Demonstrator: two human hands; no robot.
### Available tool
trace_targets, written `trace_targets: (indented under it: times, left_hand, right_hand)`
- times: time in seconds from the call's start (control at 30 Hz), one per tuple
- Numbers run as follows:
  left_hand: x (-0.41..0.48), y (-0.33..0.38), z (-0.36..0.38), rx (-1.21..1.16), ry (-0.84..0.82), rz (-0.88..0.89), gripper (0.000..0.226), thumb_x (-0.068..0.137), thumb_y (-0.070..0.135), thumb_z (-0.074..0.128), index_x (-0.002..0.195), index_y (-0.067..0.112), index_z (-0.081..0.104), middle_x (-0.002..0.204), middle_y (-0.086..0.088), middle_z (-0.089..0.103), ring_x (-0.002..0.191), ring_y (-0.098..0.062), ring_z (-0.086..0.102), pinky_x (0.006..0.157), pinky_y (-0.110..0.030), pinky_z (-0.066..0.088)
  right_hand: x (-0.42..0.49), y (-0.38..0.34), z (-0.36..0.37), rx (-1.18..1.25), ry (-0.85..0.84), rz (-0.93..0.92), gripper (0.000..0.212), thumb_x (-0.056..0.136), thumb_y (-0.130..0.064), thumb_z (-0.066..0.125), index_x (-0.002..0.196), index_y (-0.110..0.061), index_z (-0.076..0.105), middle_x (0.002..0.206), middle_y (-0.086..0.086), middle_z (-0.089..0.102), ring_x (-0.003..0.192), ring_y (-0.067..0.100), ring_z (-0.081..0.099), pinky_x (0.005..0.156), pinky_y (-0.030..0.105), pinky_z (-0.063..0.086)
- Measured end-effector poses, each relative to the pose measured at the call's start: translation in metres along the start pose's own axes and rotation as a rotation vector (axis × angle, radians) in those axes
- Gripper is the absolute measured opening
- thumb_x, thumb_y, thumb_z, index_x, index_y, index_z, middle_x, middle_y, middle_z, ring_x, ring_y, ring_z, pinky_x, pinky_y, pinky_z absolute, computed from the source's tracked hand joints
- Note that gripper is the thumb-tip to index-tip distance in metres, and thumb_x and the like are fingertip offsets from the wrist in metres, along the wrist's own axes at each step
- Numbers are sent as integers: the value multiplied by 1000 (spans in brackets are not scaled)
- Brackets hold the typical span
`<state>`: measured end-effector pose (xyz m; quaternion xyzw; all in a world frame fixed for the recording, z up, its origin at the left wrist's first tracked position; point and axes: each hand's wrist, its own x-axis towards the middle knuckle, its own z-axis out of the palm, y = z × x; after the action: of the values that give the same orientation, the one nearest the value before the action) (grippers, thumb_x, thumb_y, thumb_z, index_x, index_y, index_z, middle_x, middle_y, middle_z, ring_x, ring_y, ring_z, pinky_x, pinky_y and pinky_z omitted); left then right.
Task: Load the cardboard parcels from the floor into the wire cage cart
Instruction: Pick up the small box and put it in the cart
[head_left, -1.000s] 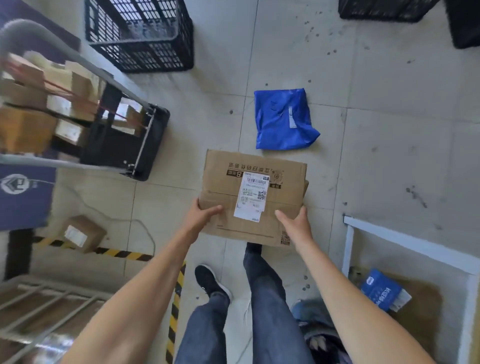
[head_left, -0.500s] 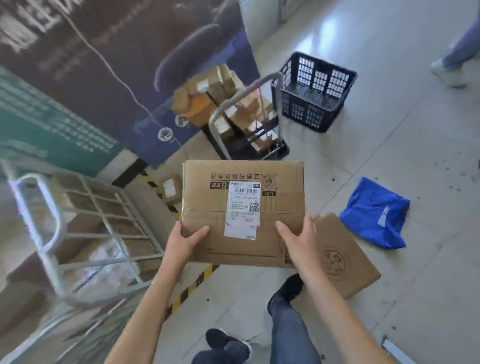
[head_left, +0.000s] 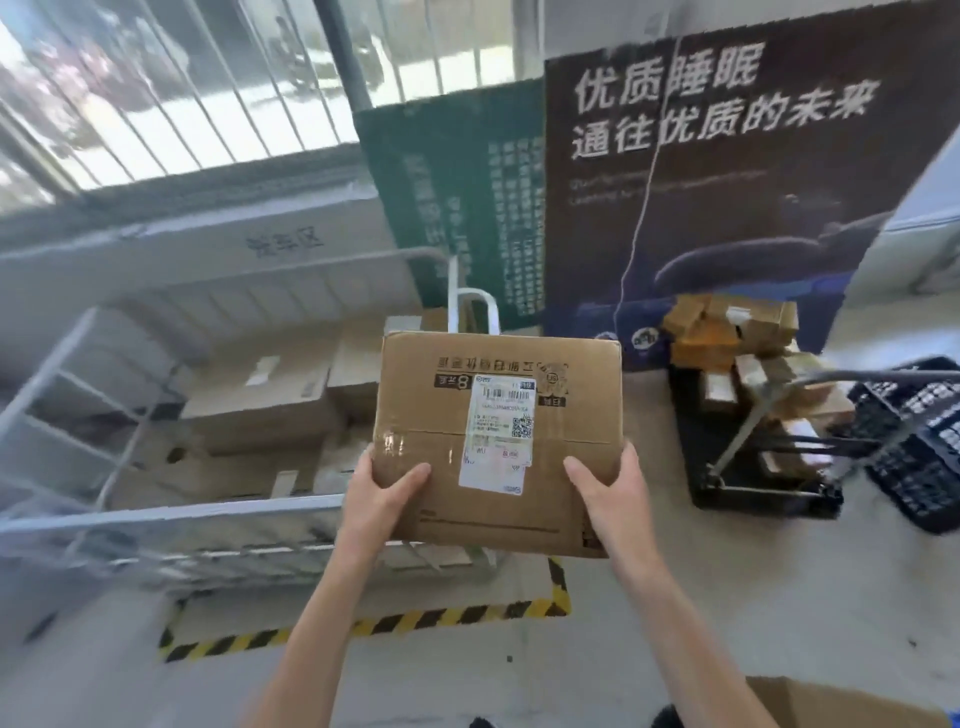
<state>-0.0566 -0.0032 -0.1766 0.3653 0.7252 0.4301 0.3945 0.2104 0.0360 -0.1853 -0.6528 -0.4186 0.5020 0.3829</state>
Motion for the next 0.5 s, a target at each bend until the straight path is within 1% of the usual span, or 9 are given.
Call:
trace_targets:
  times: [0.1, 0.17, 0.23, 0.27, 0.37, 0.47, 0.5]
  left_hand:
    - [4, -15, -64, -67, 59, -31, 69, 71, 49, 82, 129, 31, 49, 116, 12, 64, 106, -7, 61, 80, -26, 52]
    - [10, -27, -99, -113, 94, -69, 74, 72, 47, 83, 134, 26, 50, 118, 8, 67, 109, -11, 63, 87, -33, 55]
    - [21, -37, -128, -111, 138, -95, 74, 73, 45, 83, 136, 26, 50, 119, 8, 67, 110, -12, 63, 91, -36, 54]
    - [28, -41, -141, -101, 161, -102, 72, 74, 45, 83, 135, 27, 49, 118, 9, 66, 110, -10, 62, 90, -33, 54]
    - [58, -48, -171, -88, 212, -114, 69, 75, 46, 82, 132, 31, 48, 115, 15, 64, 105, -1, 59, 78, -20, 48]
    - [101, -52, -195, -69, 231, -131, 69, 75, 47, 81, 133, 33, 46, 117, 18, 61, 108, -1, 57, 79, -22, 47]
    - [119, -52, -202, -63, 231, -136, 68, 75, 47, 81, 132, 34, 46, 116, 18, 61, 107, -1, 56, 77, -20, 47]
  right_hand:
    - [-11, -17, 63, -22, -73, -33, 50, 84, -44, 73, 126, -43, 46, 120, -12, 61, 111, 12, 60, 95, 47, 54]
    - [-14, -26, 101, -23, -137, -51, 43, 85, -43, 72, 118, -50, 45, 117, -17, 60, 108, 7, 60, 89, 39, 55]
    - [-12, -33, 135, -39, -184, -58, 46, 86, -43, 71, 122, -47, 43, 119, -16, 59, 108, 5, 58, 85, 32, 53]
    - [-9, -36, 151, -47, -201, -55, 46, 86, -43, 71, 122, -46, 43, 119, -15, 59, 109, 6, 58, 87, 34, 53]
    - [8, -44, 197, -58, -256, -32, 44, 87, -43, 70, 122, -45, 43, 121, -13, 59, 112, 9, 58, 94, 42, 54]
    - [36, -52, 241, -29, -294, -2, 52, 90, -39, 68, 135, -40, 42, 129, -10, 57, 118, 11, 56, 99, 44, 52]
    - [48, -54, 257, -32, -294, -1, 57, 90, -38, 68, 140, -36, 40, 133, -10, 56, 122, 12, 55, 101, 45, 51]
